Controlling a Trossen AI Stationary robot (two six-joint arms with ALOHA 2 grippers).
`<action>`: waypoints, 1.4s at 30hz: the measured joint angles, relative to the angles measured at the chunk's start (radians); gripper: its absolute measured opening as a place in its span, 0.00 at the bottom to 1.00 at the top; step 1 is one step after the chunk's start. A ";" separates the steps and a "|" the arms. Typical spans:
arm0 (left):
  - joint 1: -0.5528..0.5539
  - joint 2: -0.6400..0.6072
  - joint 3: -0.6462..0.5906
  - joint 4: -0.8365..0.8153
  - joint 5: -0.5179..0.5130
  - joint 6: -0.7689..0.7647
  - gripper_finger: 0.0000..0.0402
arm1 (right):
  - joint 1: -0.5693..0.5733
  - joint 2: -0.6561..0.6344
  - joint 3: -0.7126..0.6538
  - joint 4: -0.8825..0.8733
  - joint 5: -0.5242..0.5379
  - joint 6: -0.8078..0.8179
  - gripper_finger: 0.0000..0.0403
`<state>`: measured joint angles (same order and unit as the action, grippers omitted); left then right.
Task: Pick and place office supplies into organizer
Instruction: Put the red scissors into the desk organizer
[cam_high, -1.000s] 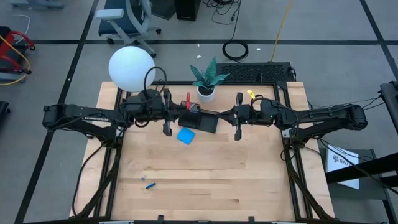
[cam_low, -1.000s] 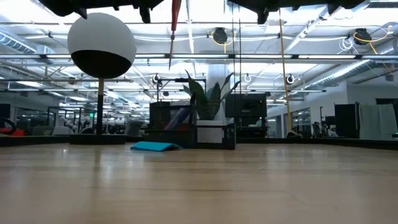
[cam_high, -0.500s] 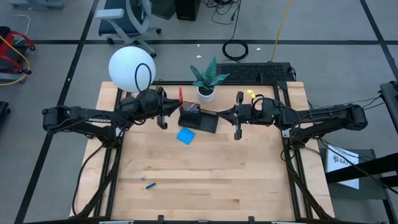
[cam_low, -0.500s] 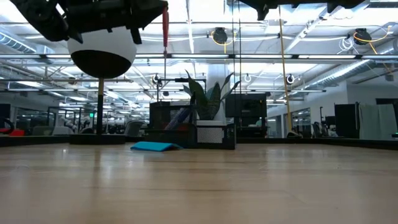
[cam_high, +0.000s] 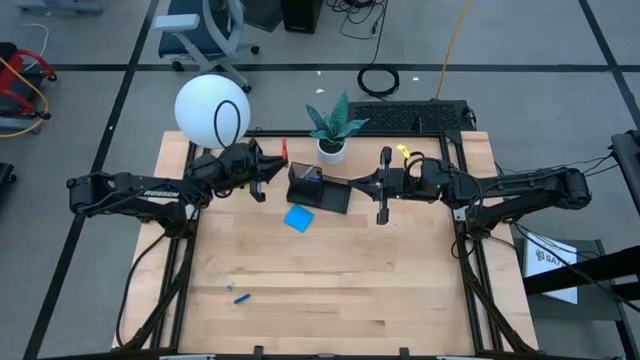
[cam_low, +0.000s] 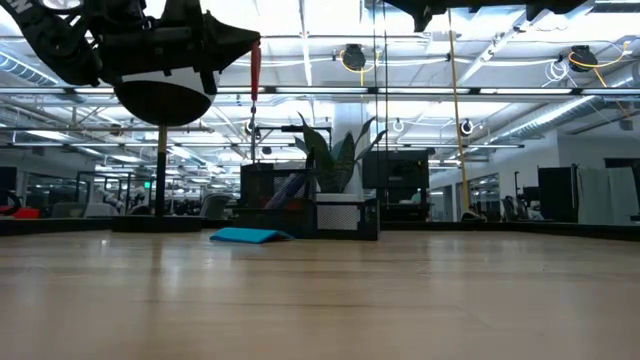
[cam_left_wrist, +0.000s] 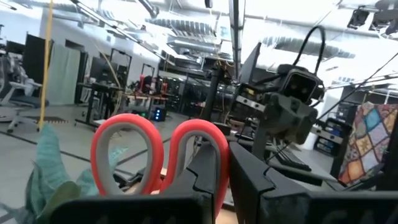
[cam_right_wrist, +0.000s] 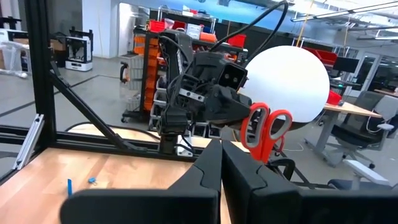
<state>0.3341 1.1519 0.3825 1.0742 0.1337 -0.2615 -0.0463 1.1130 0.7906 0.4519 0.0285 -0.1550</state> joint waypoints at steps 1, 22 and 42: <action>0.000 0.000 -0.003 0.001 0.000 0.000 0.06 | 0.000 0.000 0.000 0.000 0.000 -0.004 0.00; 0.032 0.163 -0.004 0.120 0.060 -0.063 0.06 | 0.000 0.000 0.000 0.000 0.001 -0.018 0.00; 0.115 0.469 -0.004 0.291 0.085 -0.138 0.06 | 0.000 0.000 0.000 0.000 -0.002 -0.018 0.00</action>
<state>0.4496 1.6208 0.3786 1.3648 0.2188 -0.3992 -0.0463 1.1133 0.7906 0.4518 0.0270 -0.1731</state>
